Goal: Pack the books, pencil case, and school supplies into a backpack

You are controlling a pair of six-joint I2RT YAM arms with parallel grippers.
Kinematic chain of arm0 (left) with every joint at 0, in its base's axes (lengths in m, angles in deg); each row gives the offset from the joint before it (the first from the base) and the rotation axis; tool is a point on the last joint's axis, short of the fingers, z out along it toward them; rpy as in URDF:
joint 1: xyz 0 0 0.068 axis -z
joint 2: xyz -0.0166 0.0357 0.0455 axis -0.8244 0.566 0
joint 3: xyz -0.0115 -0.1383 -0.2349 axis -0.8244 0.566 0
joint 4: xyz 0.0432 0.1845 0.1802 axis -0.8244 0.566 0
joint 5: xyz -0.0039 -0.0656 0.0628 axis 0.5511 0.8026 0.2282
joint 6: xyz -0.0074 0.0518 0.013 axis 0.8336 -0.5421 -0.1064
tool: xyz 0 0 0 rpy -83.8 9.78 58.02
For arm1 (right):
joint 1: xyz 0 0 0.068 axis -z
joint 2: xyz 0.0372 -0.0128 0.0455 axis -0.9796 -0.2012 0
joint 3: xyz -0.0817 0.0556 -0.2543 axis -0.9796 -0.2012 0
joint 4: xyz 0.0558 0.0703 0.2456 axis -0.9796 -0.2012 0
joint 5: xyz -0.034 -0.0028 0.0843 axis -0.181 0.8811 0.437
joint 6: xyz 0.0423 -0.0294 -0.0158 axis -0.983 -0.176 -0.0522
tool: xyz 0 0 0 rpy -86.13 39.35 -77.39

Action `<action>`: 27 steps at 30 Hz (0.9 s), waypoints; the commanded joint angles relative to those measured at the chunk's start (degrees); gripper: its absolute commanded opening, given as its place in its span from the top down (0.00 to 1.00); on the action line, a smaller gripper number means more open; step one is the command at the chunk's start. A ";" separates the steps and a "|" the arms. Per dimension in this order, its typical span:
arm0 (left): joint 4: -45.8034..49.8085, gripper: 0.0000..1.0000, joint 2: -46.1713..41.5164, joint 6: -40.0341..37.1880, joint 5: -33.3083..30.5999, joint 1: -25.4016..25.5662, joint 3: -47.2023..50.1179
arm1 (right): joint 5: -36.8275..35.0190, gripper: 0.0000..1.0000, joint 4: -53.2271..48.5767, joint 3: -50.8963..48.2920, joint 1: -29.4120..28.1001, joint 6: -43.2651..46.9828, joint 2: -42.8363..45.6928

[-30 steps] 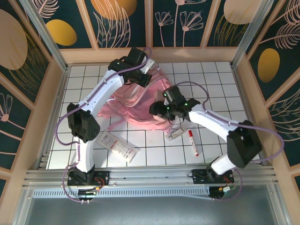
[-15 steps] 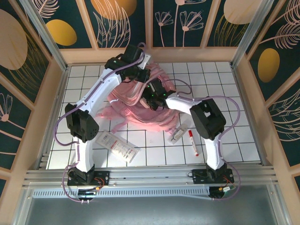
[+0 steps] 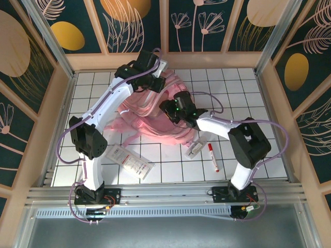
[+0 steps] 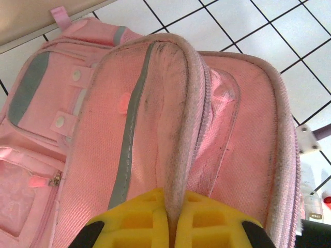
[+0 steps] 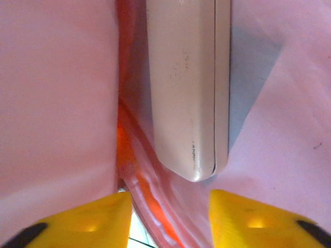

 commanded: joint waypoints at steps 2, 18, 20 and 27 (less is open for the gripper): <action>-6.01 1.00 -4.61 -0.46 1.76 0.31 -0.86 | 2.54 0.80 6.84 1.09 0.03 -1.25 -6.06; -7.74 1.00 -3.06 2.04 3.28 0.31 -1.03 | 5.70 0.85 31.80 21.97 0.70 0.52 -31.54; -7.78 1.00 -3.02 1.68 2.87 0.31 -1.20 | 7.82 0.79 31.99 21.62 1.37 0.46 -31.11; -7.51 1.00 -3.27 -1.14 -1.93 -1.68 -0.55 | 15.47 0.63 22.71 5.70 1.41 7.56 -13.32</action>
